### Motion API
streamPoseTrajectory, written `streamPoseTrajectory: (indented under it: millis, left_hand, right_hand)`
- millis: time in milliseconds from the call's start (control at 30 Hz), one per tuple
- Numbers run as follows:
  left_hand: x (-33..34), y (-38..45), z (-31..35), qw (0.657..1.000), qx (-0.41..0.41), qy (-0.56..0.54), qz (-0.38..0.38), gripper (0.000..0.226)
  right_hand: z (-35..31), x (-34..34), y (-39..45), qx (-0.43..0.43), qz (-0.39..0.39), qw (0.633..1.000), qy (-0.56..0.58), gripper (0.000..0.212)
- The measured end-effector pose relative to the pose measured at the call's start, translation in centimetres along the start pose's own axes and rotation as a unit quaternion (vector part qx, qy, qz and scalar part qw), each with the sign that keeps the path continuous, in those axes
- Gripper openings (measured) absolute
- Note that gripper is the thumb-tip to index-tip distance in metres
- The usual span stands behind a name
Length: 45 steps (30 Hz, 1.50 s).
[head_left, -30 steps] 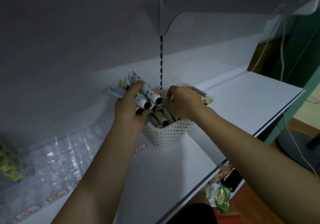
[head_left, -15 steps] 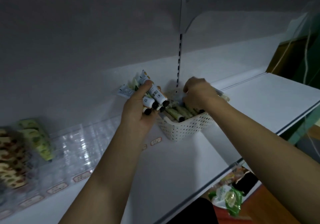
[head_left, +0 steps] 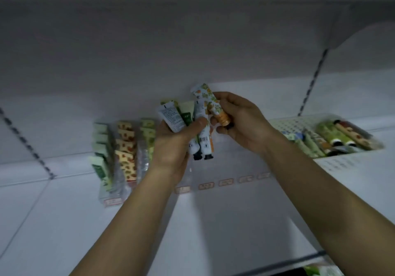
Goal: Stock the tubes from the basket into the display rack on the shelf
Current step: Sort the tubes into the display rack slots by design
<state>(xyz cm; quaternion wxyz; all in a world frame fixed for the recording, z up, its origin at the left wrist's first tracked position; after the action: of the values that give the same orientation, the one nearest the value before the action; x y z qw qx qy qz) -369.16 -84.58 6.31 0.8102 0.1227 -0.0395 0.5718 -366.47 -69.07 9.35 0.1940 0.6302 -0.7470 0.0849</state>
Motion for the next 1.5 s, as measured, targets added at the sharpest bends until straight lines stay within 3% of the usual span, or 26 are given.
streamPoseTrajectory:
  millis: [67, 167, 333, 600, 800, 1100, 1300, 1367, 1500]
  left_hand:
    - [-3.1, -0.6, 0.4, 0.992, 0.048, 0.116, 0.027, 0.028]
    - [-6.5, -2.1, 1.0, 0.95, 0.114, 0.287, 0.039, 0.019]
    - [-9.3, -4.9, 0.8, 0.908, 0.161, 0.387, 0.019, 0.038]
    - [-10.4, -6.0, -1.6, 0.901, 0.144, 0.404, 0.063, 0.043]
    - [-10.6, -5.7, -1.8, 0.917, 0.149, 0.367, 0.049, 0.049]
    - [-10.6, -5.4, -2.4, 0.942, 0.132, 0.308, 0.012, 0.039]
    - [-10.9, -5.4, -3.0, 0.952, 0.13, 0.276, -0.02, 0.037]
    - [-10.9, -5.5, -3.0, 0.955, 0.13, 0.264, -0.038, 0.035]
    - [-10.4, -5.8, -2.4, 0.946, 0.144, 0.282, -0.066, 0.031]
  right_hand:
    - [1.7, 1.5, 0.7, -0.001, -0.009, 1.0, -0.028, 0.026]
    - [3.8, 3.3, 1.6, -0.003, -0.035, 0.997, -0.067, 0.026]
    - [6.5, 5.4, 2.3, -0.025, -0.059, 0.995, -0.075, 0.019]
    - [9.3, 3.6, 2.0, -0.092, -0.01, 0.989, -0.111, 0.024]
    - [9.1, 4.0, 1.3, -0.117, -0.024, 0.982, -0.145, 0.015]
    - [9.9, 3.7, 1.4, -0.132, -0.018, 0.983, -0.128, 0.016]
    - [8.3, 3.8, 1.4, -0.223, 0.035, 0.968, -0.11, 0.007]
    - [8.0, 3.6, 2.1, -0.249, 0.058, 0.955, -0.149, 0.017]
    - [7.7, 4.1, 2.6, -0.273, 0.082, 0.912, -0.295, 0.012]
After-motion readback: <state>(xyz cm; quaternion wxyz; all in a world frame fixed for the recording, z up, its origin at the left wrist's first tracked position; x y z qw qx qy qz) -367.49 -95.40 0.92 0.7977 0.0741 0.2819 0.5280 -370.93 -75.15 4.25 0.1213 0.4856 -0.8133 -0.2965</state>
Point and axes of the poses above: each hand's wrist, its own y-axis towards the middle knuckle, its own x-axis out of the palm, z = x × y, the point moved 6 cm from there along y, towards the middle knuckle, and after that the axes turned 13 degrees about y, right-handed, at the moved point
